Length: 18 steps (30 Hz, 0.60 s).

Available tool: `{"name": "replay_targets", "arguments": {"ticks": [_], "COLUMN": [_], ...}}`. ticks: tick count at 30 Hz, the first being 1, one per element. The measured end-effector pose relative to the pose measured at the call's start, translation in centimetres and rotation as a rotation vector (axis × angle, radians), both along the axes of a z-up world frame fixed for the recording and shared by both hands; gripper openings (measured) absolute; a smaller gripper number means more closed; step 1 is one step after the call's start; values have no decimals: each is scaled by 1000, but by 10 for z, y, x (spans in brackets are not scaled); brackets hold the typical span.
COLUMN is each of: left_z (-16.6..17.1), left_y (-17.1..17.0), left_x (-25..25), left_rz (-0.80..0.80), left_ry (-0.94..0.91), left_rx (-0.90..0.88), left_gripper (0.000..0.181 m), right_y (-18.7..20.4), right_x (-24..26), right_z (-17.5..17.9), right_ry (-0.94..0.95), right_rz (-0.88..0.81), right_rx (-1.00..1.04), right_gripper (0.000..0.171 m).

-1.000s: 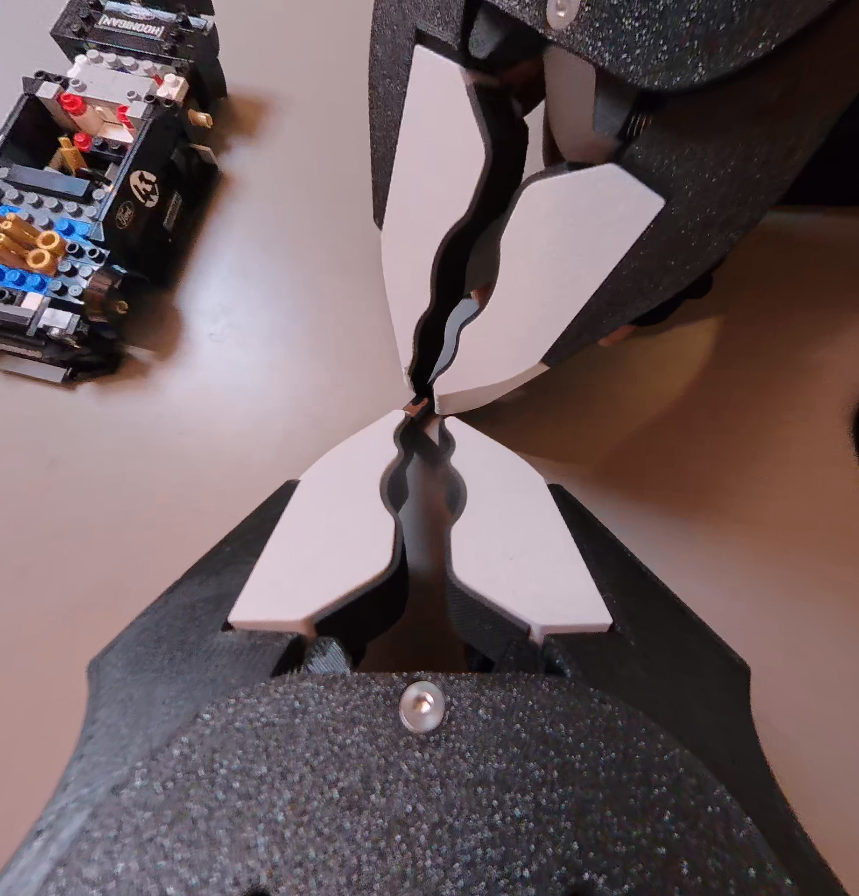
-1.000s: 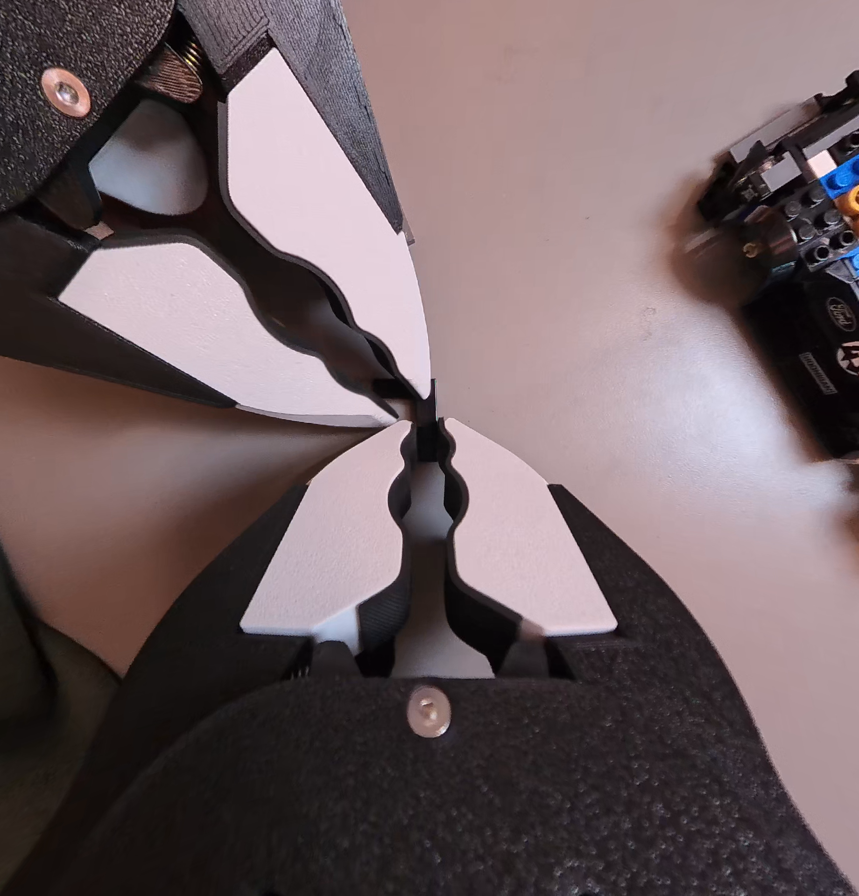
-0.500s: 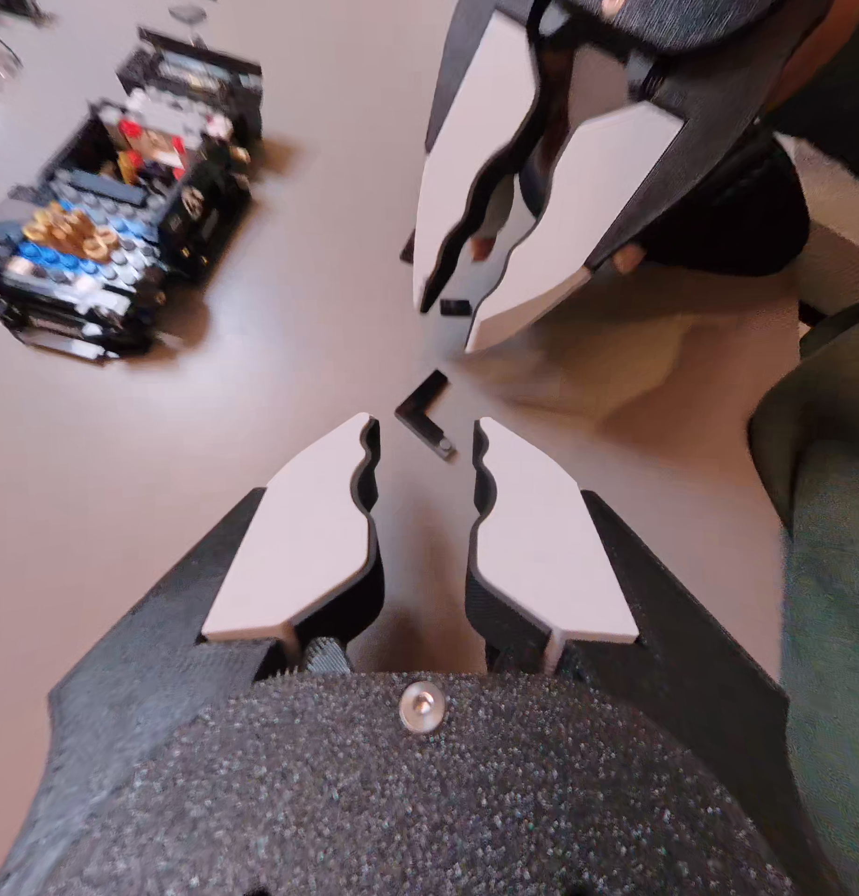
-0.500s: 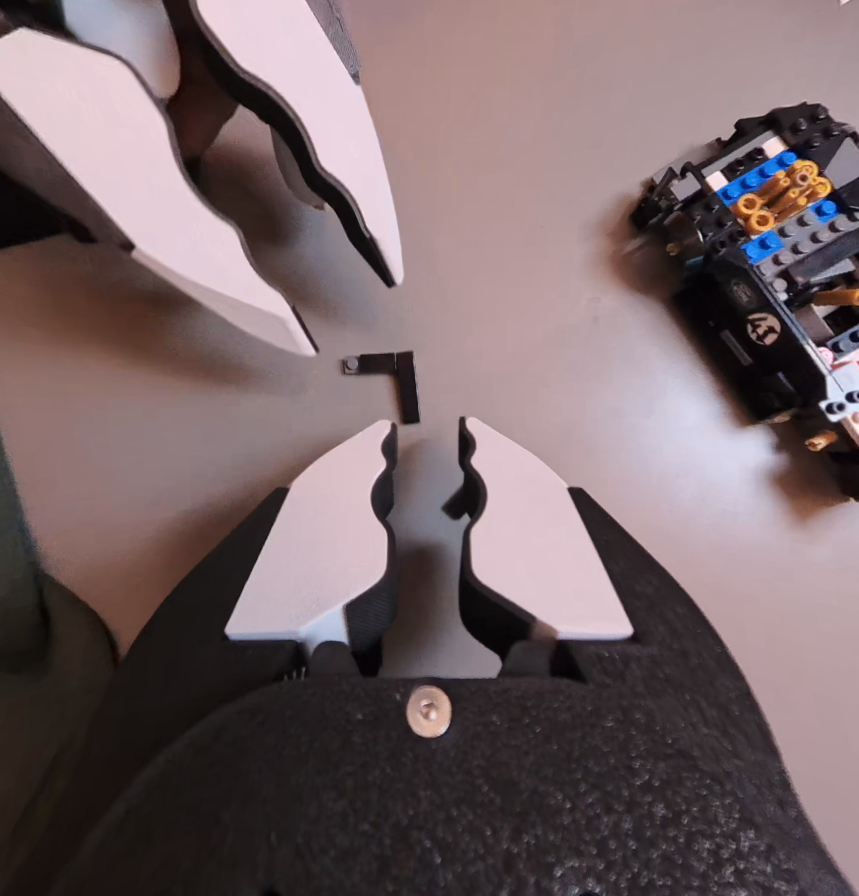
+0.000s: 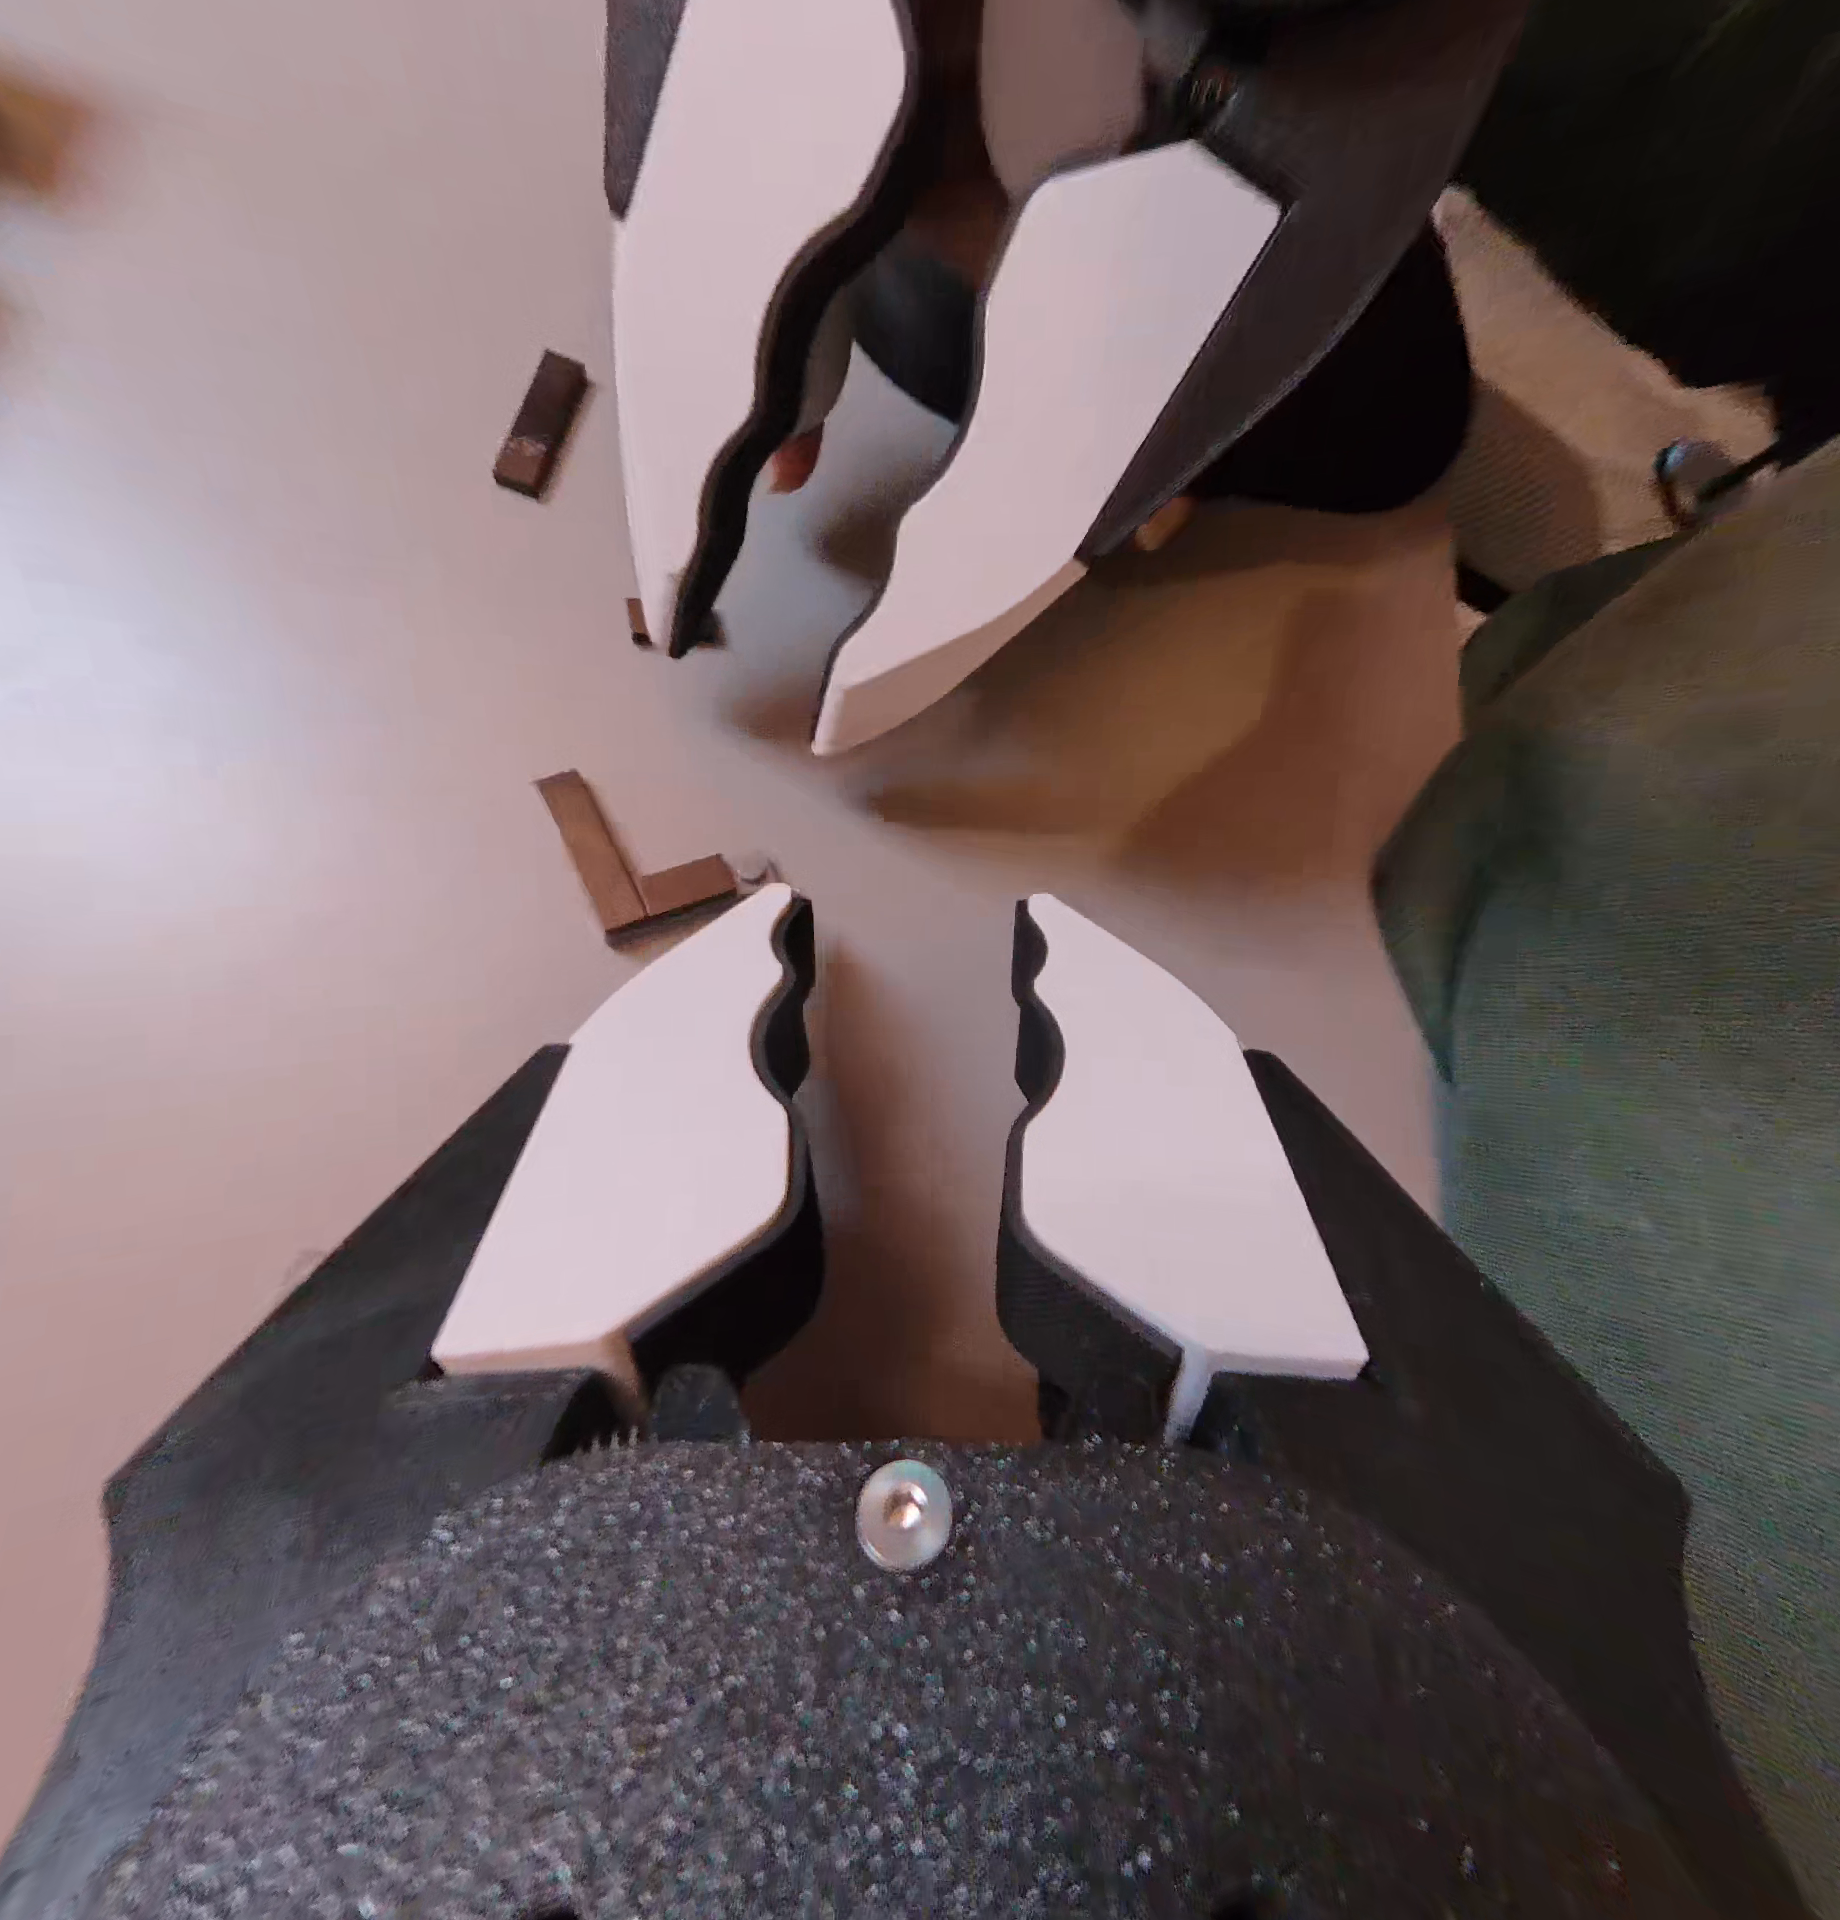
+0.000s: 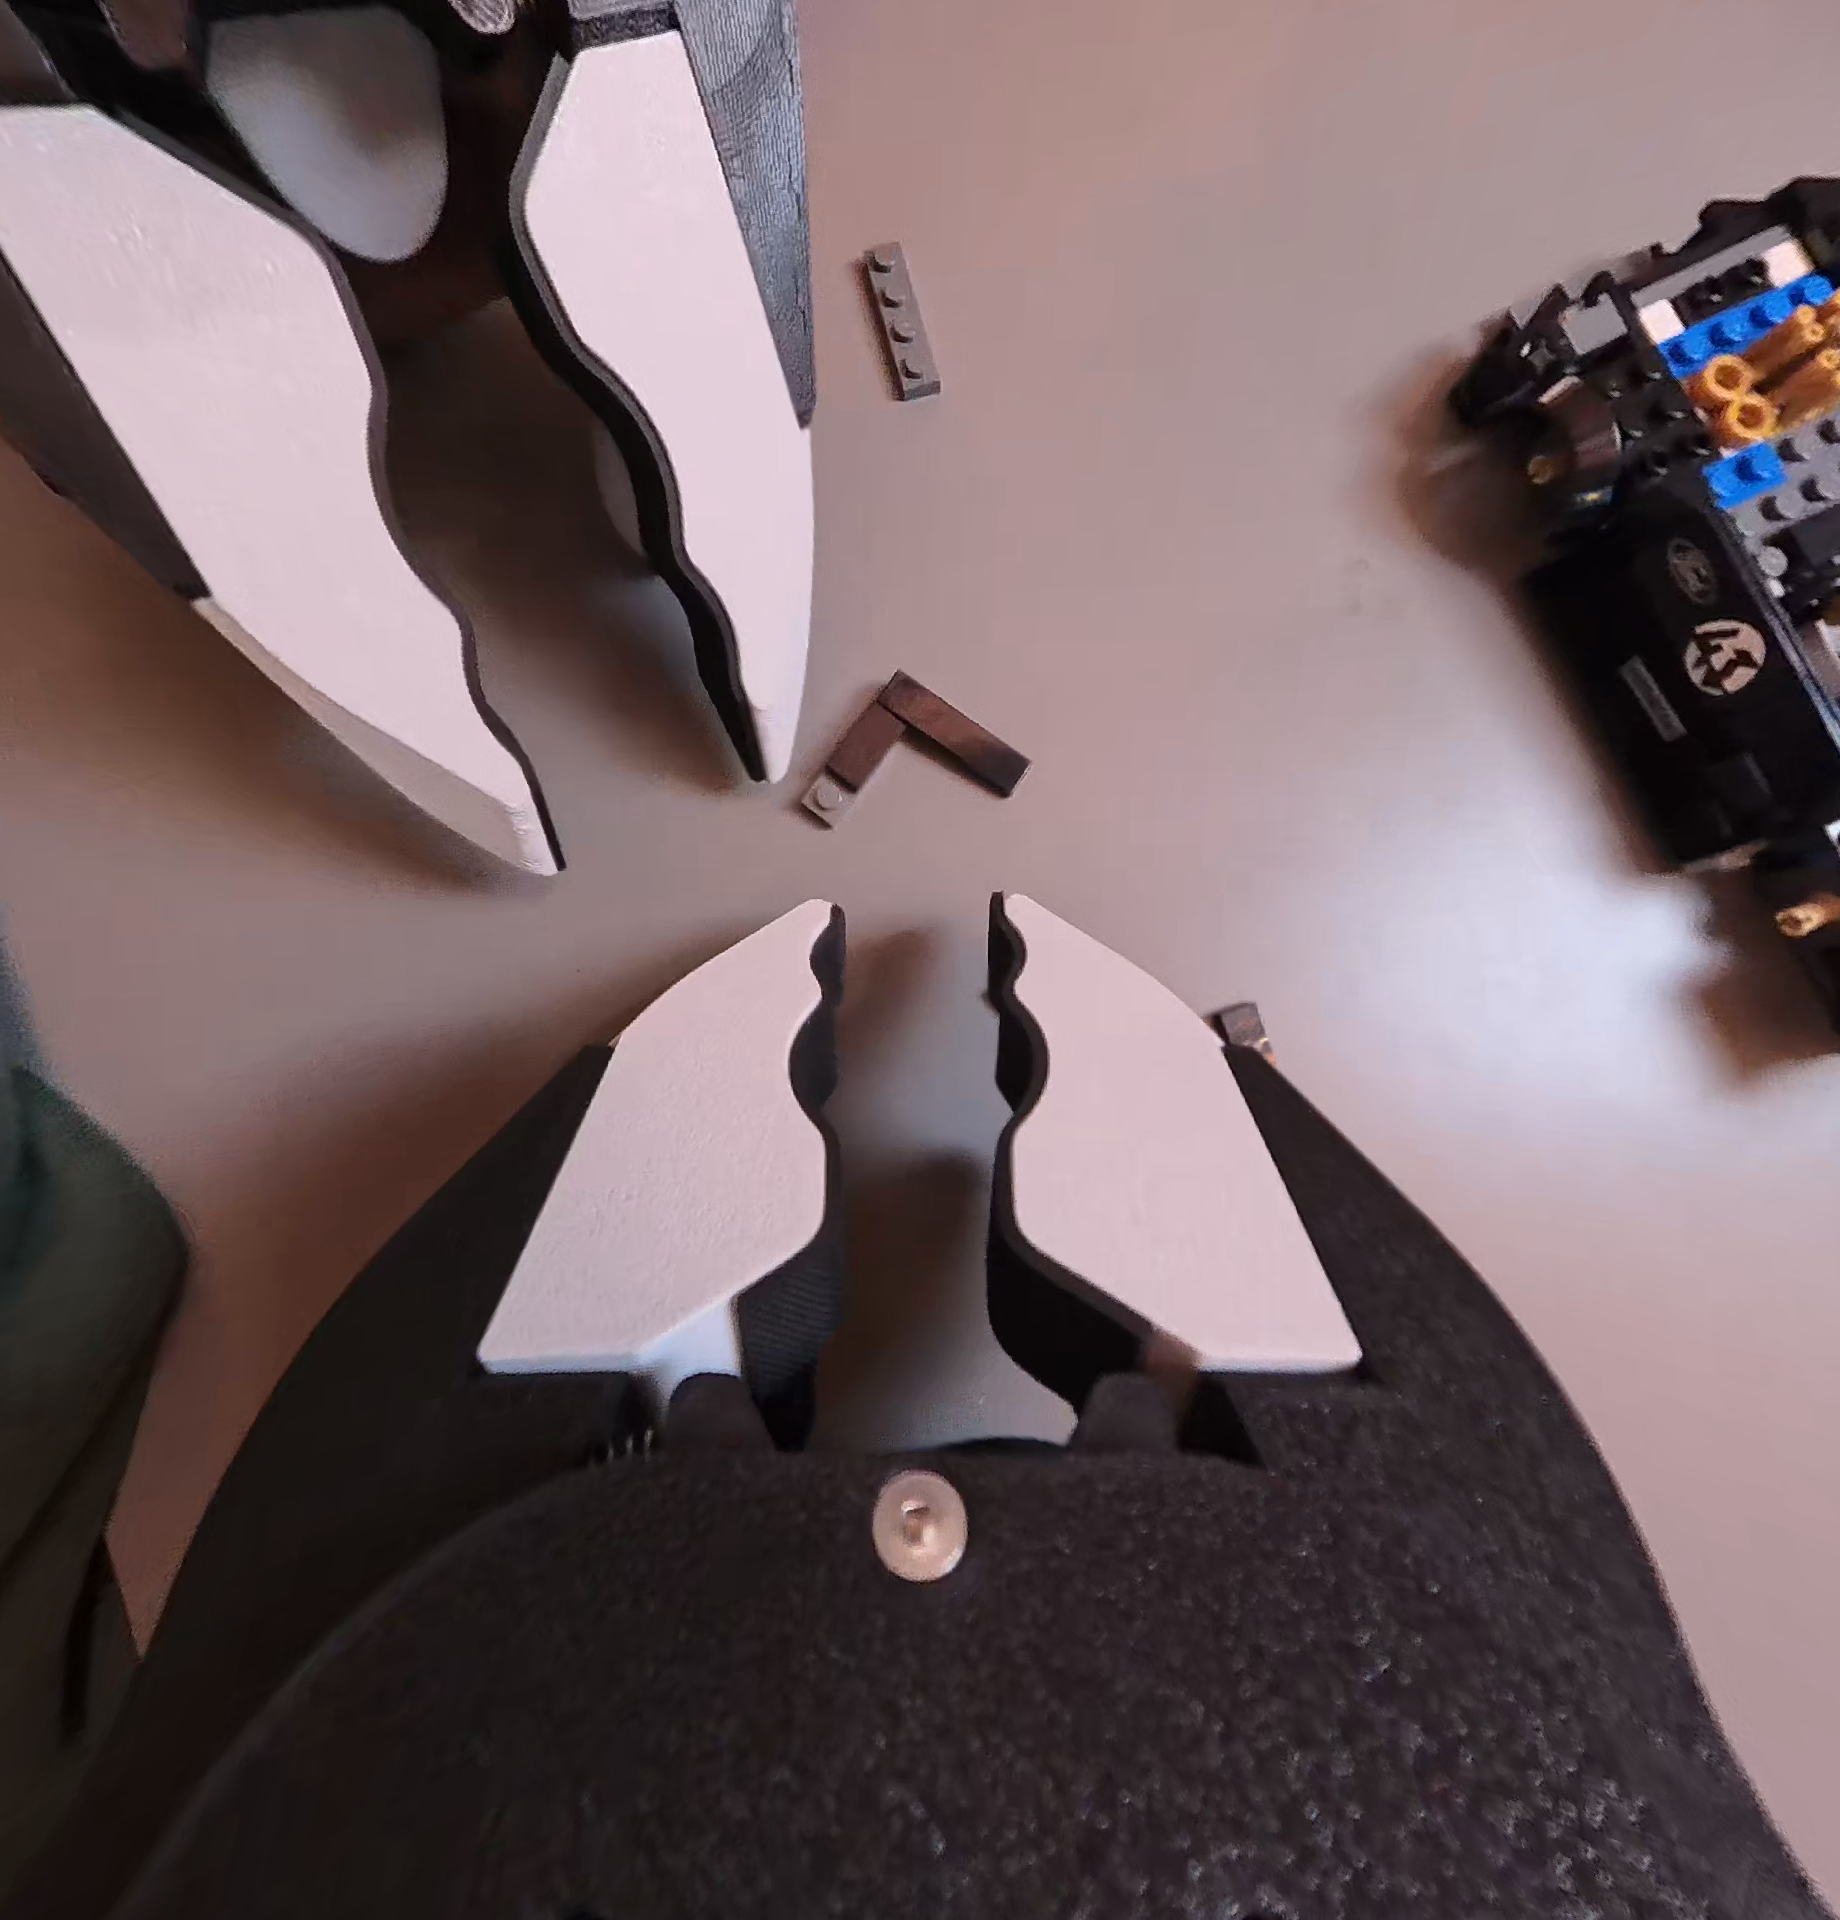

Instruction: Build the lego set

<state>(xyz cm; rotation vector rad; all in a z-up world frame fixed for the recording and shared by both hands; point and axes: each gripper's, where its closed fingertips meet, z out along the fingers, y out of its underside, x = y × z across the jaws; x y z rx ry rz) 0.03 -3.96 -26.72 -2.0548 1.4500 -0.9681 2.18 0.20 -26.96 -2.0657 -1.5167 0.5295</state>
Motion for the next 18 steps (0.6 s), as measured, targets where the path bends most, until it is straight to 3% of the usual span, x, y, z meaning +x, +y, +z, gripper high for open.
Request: {"name": "replay_targets", "arguments": {"ticks": [8,18], "left_z": [-3,-9], "left_y": [36,31], "left_x": [-16,-8], "left_rz": [128,64], "left_ry": [15,66], "left_rx": [78,124], "left_gripper": [38,39], "right_y": [-7,-8], "right_x": [-14,-24], "right_z": [-1,-9], "right_ry": [-26,-33], "right_rz": [115,38], "right_rx": [23,-43], "right_gripper": [29,21]}}
